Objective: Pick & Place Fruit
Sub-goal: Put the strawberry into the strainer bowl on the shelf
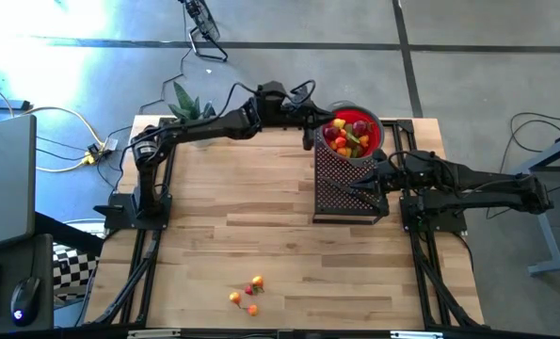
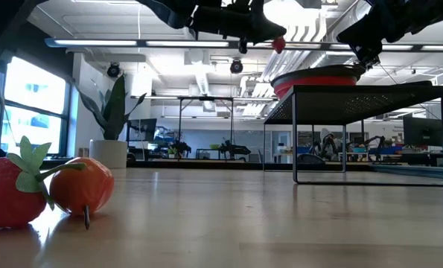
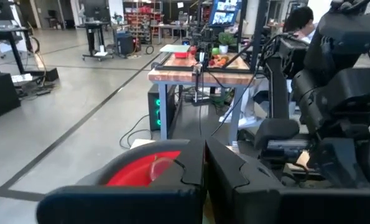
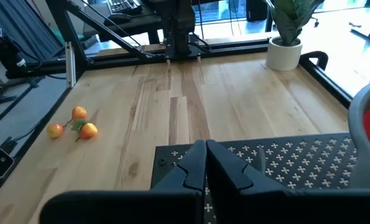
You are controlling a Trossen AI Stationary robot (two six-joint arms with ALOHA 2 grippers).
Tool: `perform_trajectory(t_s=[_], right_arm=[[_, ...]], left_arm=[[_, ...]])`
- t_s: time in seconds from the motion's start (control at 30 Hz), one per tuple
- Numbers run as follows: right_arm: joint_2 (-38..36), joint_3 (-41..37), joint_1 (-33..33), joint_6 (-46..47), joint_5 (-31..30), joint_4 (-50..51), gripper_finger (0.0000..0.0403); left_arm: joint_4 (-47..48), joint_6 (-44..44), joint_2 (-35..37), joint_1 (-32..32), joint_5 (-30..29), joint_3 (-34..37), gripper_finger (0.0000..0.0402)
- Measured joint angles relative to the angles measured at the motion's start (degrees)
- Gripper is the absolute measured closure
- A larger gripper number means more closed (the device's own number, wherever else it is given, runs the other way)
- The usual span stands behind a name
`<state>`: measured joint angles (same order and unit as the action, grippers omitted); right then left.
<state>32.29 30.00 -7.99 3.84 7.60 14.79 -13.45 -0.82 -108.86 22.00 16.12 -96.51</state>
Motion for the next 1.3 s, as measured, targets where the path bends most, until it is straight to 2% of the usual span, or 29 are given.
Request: perform_trajectory(t_s=[0.2,0.3,0.4,0.7,0.87,1.0,1.13,1.3], right_arm=[[0.42,0.0,0.0,1.09,0.0,0.0,0.0398],[0.78,-0.01,0.0,1.09,0.01,-0.03,0.0398],[0.76,-0.02,0.0,1.09,0.0,-0.14,0.0398],[0.76,-0.02,0.0,1.05,-0.04,-0.28,0.0398],[0.77,-0.02,0.0,0.9,-0.2,-0.28,0.0398],[0.76,-0.02,0.0,0.9,-0.2,-0.28,0.0398],[0.77,-0.02,0.0,1.02,-0.17,-0.26,0.0398],[0.78,-0.02,0.0,0.92,-0.17,-0.24,0.0398]], left_arm=[[-2.37,0.02,-0.12,-0.73,-1.43,0.0,0.0401],[-8.12,-0.42,-2.02,-1.03,-4.21,-0.04,0.0402],[-11.6,1.33,-5.34,-0.1,-4.22,-2.24,0.0402],[-0.26,3.91,-14.5,2.38,-0.4,-16.94,0.0401],[0.31,3.96,-18.45,2.69,1.61,-23.45,0.0401],[3.07,4.1,-19.95,2.82,0.64,-24.98,0.0401],[5.53,4.12,-19.87,2.72,-3.21,-24.87,0.0401],[7.23,5.62,-19.87,2.73,-3.61,-24.74,0.0401]])
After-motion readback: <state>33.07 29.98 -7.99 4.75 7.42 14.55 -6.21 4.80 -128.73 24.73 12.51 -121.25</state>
